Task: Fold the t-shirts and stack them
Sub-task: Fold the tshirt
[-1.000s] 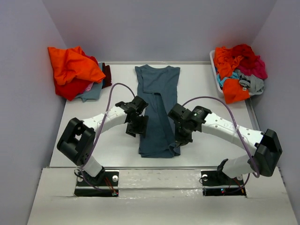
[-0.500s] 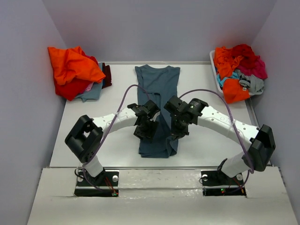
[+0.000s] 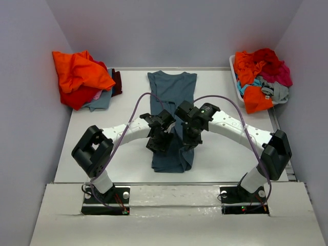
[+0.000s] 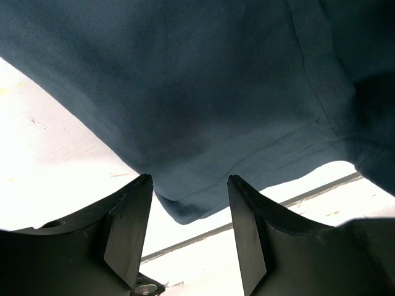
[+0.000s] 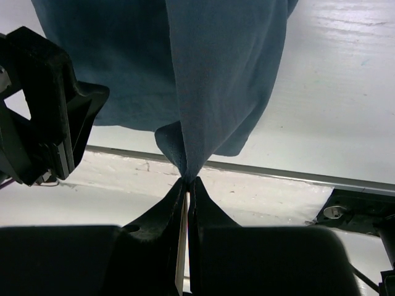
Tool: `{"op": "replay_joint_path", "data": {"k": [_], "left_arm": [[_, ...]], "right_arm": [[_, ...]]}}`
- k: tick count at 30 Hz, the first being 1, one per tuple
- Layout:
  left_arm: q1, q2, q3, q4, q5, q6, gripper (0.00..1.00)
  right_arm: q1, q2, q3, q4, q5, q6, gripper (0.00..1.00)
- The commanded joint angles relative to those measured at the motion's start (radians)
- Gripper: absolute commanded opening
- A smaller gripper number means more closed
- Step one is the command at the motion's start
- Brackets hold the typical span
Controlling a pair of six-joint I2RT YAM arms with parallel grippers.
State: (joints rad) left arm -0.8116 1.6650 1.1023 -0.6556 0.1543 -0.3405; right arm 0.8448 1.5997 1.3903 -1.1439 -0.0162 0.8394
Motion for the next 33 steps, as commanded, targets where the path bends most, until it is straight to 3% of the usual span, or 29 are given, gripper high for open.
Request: {"op": "replay_joint_path", "data": {"k": [1, 15, 33], "left_arm": [[-0.004, -0.016, 0.022, -0.026, -0.01, 0.015, 0.63], [-0.004, 0.007, 0.044, -0.033, -0.019, 0.031, 0.63], [-0.004, -0.014, 0.027, -0.035, -0.03, 0.021, 0.63]], "right_arm": [[-0.004, -0.038, -0.022, -0.004, -0.041, -0.034, 0.07], [-0.004, -0.144, -0.2, 0.002, -0.117, -0.049, 0.07], [-0.004, 0.138, -0.028, 0.096, -0.183, -0.164, 0.07]]}}
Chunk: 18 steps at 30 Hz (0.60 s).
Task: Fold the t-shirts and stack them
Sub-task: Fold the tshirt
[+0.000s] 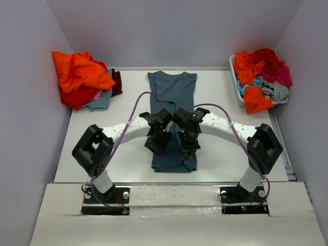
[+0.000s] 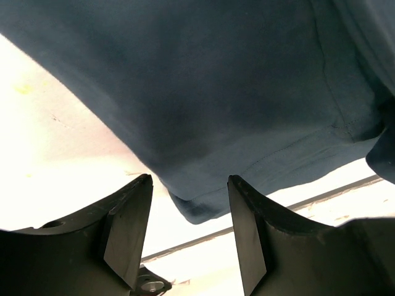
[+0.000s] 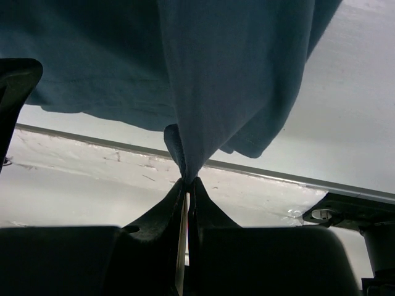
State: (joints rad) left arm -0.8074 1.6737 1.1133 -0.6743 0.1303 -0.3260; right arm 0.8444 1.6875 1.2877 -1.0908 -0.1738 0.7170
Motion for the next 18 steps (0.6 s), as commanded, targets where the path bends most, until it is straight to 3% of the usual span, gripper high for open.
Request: {"op": "replay_joint_path", "data": {"k": [1, 18], "left_arm": [[-0.009, -0.025, 0.016, -0.016, -0.008, 0.007, 0.63], [0.089, -0.057, 0.005, -0.019, -0.021, -0.01, 0.63]], "right_arm": [[-0.004, 0.061, 0.084, 0.046, -0.029, -0.047, 0.07], [0.055, 0.201, 0.188, 0.068, -0.108, -0.085, 0.07]]}}
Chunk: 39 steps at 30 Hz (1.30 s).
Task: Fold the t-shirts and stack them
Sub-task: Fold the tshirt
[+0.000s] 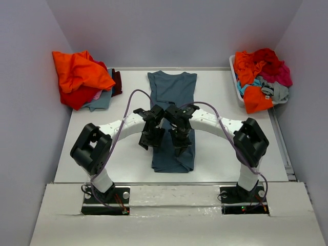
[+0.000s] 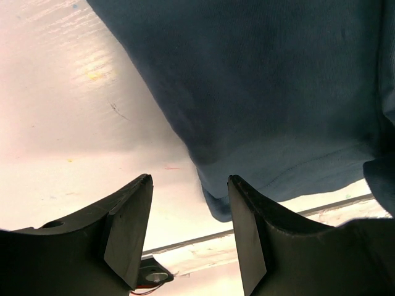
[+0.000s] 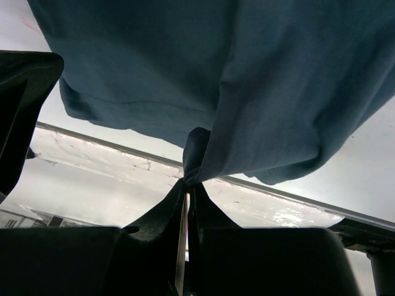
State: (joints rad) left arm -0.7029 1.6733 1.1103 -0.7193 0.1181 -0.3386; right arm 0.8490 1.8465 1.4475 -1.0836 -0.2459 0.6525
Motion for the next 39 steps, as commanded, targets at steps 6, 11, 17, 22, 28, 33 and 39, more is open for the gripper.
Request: {"op": "replay_joint_path", "data": {"k": [6, 11, 17, 22, 28, 33, 39], "left_arm": [[0.003, -0.06, 0.011, 0.024, -0.009, 0.009, 0.63], [0.013, -0.069, 0.006, 0.023, -0.015, 0.009, 0.63], [0.013, -0.086, -0.013, 0.027, -0.009, 0.004, 0.63], [0.013, -0.093, -0.015, 0.029, -0.009, 0.003, 0.63], [0.013, -0.109, -0.04, 0.043, -0.001, -0.008, 0.63], [0.013, -0.124, -0.055, 0.046, -0.006, -0.011, 0.63], [0.013, -0.126, -0.05, 0.044, 0.0, -0.019, 0.63]], "right_arm": [[0.082, 0.043, -0.013, 0.067, -0.058, -0.016, 0.08], [0.111, 0.01, -0.091, 0.085, -0.061, 0.015, 0.08], [0.111, -0.059, -0.193, 0.12, -0.075, 0.052, 0.1], [0.13, -0.05, -0.174, 0.131, -0.061, 0.053, 0.34], [0.139, -0.018, -0.041, 0.113, 0.011, -0.004, 0.74], [0.148, 0.002, 0.043, 0.065, 0.039, -0.007, 0.75], [0.148, -0.036, 0.042, -0.001, 0.118, 0.036, 0.75]]}}
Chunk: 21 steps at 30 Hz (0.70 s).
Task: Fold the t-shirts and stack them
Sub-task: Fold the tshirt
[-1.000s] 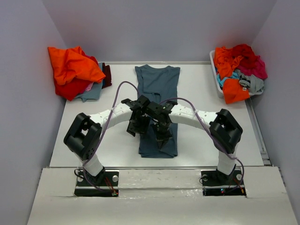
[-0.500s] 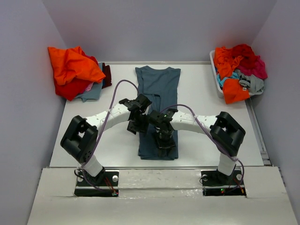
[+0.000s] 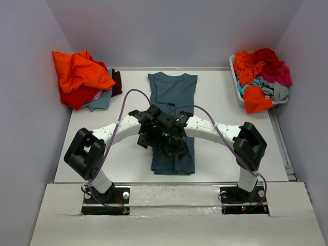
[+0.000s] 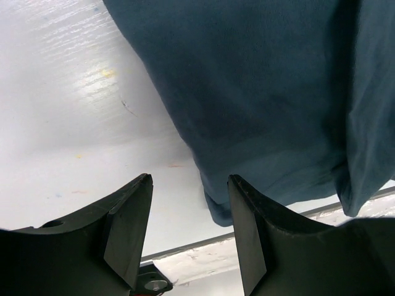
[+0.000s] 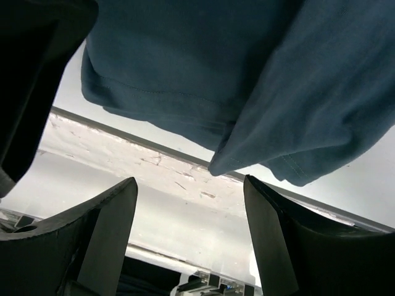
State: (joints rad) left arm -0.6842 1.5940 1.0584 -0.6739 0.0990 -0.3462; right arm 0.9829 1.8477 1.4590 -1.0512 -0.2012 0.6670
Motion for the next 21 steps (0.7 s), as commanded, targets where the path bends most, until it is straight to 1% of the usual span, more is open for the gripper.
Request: {"op": "replay_joint_path", "data": {"k": [1, 7, 9, 15, 19, 20, 21], "left_arm": [[-0.006, -0.046, 0.0, -0.001, 0.019, -0.013, 0.63], [-0.006, -0.077, -0.032, -0.01, 0.024, -0.023, 0.63], [-0.006, -0.098, -0.064, 0.0, 0.054, -0.036, 0.63], [-0.006, -0.146, -0.146, 0.025, 0.091, -0.068, 0.63], [-0.006, -0.181, -0.202, 0.062, 0.163, -0.094, 0.64], [-0.006, -0.186, -0.215, 0.069, 0.174, -0.094, 0.64], [-0.006, -0.193, -0.234, 0.085, 0.185, -0.1, 0.64]], "right_arm": [[0.014, -0.051, 0.014, -0.035, 0.088, 0.041, 0.75], [0.014, -0.136, -0.173, 0.028, 0.079, 0.109, 0.75], [0.004, -0.16, -0.233, 0.051, 0.079, 0.135, 0.75], [-0.027, -0.24, -0.319, 0.1, 0.098, 0.201, 0.75], [-0.05, -0.292, -0.406, 0.137, 0.125, 0.255, 0.76], [-0.065, -0.303, -0.407, 0.146, 0.126, 0.261, 0.76], [-0.084, -0.324, -0.442, 0.167, 0.123, 0.27, 0.76]]}}
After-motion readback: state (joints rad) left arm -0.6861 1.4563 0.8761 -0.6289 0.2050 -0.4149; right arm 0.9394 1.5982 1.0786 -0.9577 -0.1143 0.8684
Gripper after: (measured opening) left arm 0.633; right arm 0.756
